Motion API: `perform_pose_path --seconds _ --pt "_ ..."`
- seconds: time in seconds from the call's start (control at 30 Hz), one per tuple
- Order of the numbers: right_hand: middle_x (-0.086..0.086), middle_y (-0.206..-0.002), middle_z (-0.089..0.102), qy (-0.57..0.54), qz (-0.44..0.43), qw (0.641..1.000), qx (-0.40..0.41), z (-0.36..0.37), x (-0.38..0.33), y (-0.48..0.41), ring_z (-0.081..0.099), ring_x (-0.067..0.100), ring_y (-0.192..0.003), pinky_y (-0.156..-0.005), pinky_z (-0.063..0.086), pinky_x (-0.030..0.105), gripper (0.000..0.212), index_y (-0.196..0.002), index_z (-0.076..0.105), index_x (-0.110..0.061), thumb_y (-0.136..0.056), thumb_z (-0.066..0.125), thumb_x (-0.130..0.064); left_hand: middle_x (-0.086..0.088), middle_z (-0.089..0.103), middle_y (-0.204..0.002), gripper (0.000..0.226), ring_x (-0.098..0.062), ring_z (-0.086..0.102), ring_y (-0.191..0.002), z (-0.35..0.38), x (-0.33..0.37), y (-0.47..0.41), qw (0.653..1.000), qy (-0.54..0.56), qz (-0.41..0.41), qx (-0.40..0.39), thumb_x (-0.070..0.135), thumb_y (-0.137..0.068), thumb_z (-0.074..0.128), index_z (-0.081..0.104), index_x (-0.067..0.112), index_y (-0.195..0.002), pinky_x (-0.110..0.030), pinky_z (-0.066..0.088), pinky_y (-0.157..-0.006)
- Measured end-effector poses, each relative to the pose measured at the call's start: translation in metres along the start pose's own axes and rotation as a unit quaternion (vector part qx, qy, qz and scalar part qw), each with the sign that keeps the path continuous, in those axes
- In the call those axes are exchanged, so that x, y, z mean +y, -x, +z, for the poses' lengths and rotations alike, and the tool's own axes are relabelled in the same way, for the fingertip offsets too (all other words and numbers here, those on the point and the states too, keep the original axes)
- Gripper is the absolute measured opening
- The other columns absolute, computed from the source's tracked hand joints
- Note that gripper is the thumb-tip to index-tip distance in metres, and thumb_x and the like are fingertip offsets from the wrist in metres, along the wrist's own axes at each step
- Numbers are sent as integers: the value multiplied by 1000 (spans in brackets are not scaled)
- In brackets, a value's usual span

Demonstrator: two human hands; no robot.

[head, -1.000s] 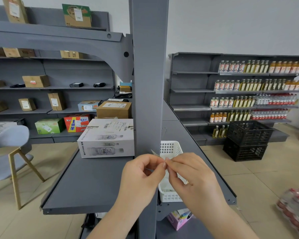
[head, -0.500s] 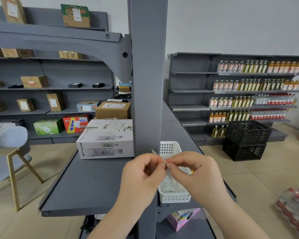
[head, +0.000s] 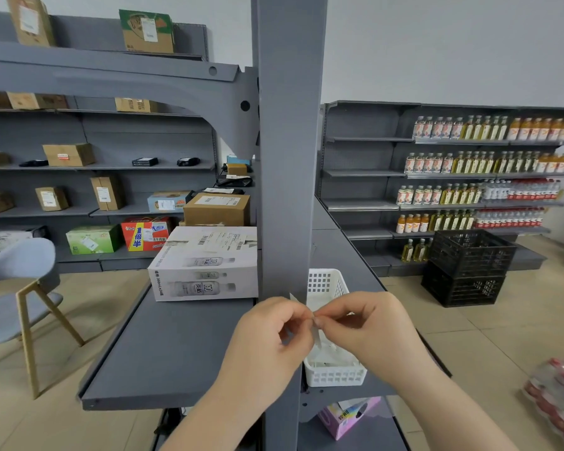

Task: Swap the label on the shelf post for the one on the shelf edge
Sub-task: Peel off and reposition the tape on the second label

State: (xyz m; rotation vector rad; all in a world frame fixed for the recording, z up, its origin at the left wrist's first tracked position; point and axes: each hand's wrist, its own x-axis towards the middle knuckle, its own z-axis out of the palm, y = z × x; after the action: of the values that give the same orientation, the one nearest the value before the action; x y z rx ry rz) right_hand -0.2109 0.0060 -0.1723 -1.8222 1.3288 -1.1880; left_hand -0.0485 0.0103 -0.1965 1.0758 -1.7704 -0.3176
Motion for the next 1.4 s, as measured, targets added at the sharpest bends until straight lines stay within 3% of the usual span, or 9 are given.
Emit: perform_pose_path --seconds 0.23,0.5,0.7,0.97,1.17,1.4 --pt "-8 -72 77 11 -4 1000 1 10 1 -2 71 8 -67 -69 60 27 15 -71 79 -23 -75 75 -9 6 62 -69 9 -15 57 -69 -5 -8 -2 1000 -22 14 -16 17 -76 61 67 23 -74 -22 45 -58" --pt "-16 -73 74 59 -54 996 50 28 0 2 70 6 -74 -71 58 25 12 -72 76 -27 -73 75 -15 8 59 -67 16 -11 54 -67 -13 -16 -5 999 -19 30 -26 31 -73 53 67 23 -72 -10 36 -55" --pt "-16 -76 73 81 -60 992 77 41 -4 4 69 5 -77 -71 56 22 11 -73 76 -26 -74 75 -15 12 59 -64 9 -6 54 -64 -21 -25 -5 999 8 37 -25 22 -73 59 67 26 -72 -8 37 -56" --pt "-13 -73 74 65 -23 992 103 55 -13 9 69 8 -74 -71 59 31 11 -70 75 -26 -74 75 -16 10 62 -69 12 -6 55 -64 -33 -32 0 998 37 32 -28 12 -74 63 68 24 -72 -9 39 -55" --pt "-16 -73 74 48 -19 993 104 61 -17 13 70 4 -71 -66 55 16 22 -67 74 -31 -77 74 -10 4 66 -71 17 -11 55 -62 -39 -34 4 997 76 11 -20 7 -76 66 70 23 -71 -21 45 -56" --pt "-8 -68 75 2 -19 993 112 61 -22 21 68 5 -62 -62 54 19 15 -66 75 -22 -75 72 -10 3 69 -71 27 -3 56 -59 -42 -27 11 992 124 -23 -23 -3 -78 68 71 23 -69 -13 44 -56"
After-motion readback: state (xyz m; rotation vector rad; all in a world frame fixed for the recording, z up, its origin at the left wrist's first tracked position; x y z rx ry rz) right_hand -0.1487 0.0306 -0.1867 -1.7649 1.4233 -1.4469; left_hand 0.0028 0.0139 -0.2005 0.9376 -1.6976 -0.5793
